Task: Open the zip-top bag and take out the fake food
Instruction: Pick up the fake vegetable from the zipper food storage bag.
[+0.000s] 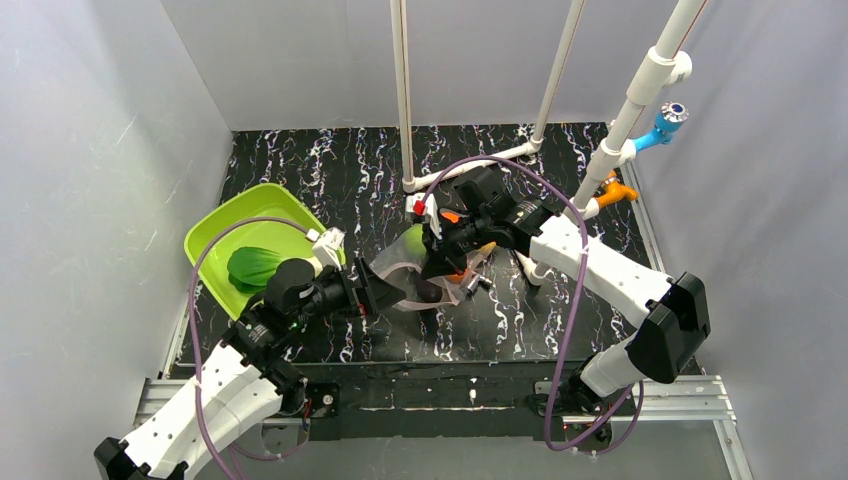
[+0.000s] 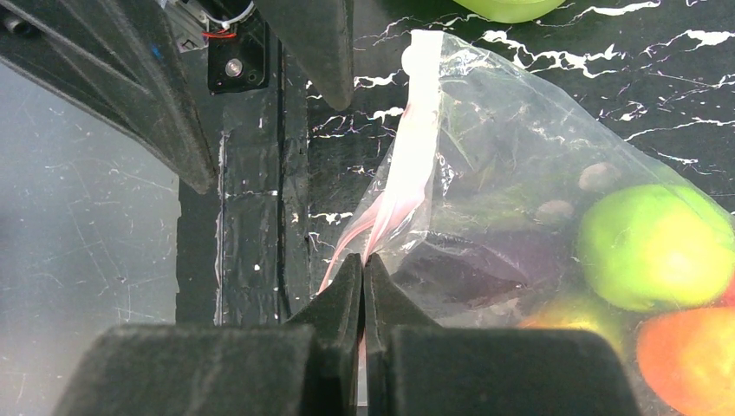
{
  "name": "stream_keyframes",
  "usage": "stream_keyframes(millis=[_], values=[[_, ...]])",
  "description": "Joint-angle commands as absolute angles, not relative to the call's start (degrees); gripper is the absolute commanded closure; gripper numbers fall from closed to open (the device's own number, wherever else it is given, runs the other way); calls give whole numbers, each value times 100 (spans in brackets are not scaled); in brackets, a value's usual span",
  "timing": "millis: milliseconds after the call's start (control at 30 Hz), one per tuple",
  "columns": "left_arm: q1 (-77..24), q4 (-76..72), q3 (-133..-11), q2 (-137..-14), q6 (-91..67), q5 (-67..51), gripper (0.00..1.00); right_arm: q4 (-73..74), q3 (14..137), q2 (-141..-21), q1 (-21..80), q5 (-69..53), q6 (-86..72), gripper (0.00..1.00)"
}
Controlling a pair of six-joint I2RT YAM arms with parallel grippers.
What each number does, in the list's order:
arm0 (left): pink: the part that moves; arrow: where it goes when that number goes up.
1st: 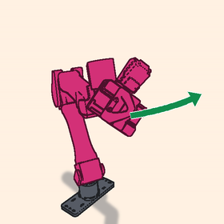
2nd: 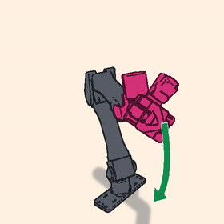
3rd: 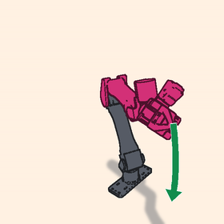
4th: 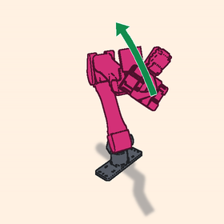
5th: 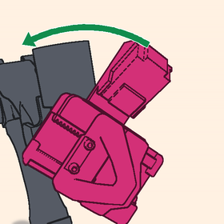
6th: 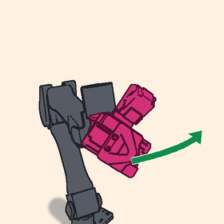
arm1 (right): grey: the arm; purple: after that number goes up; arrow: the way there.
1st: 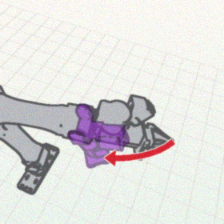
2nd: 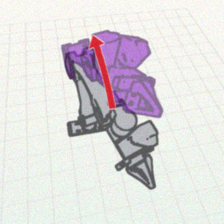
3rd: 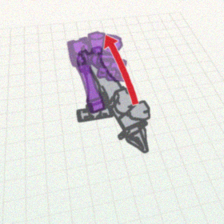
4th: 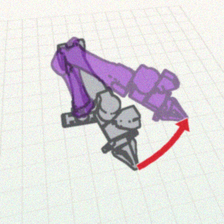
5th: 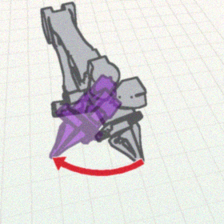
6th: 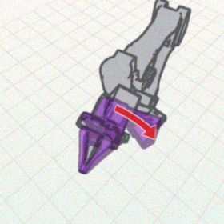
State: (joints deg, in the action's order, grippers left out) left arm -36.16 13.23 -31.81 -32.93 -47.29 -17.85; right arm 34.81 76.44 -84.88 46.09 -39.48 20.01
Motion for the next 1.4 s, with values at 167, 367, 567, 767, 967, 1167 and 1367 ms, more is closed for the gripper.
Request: stream_keyframes(millis=[167, 367, 567, 767, 967, 1167, 1367], values=[[-4013, 538, -3151, -3560, -4821, -1347, 0, 3463, 7857, -8314, 4580, -4196, 2087, 99], [-4254, 274, -3171, -4074, -4706, -1231, 18, 3455, 7843, -8280, 4567, -4201, 2083, 99], [-4511, 294, -3205, -4558, -4370, -699, 29, 3437, 7824, -8238, 4548, -4218, 2074, 99], [-4601, 170, -3351, -5102, -4357, -125, 31, 3417, 7812, -8242, 4548, -4255, 2057, 99], [-4769, 51, -3535, -5787, -4996, 381, 27, 3377, 7774, -8253, 4544, -4295, 2022, 99], [-4939, -215, -3517, -6043, -5667, 891, 27, 3359, 7760, -8241, 4545, -4315, 2005, 99], [-5129, -240, -3593, -6274, -6059, 1215, 35, 3291, 7702, -8246, 4548, -4311, 1981, 99]])
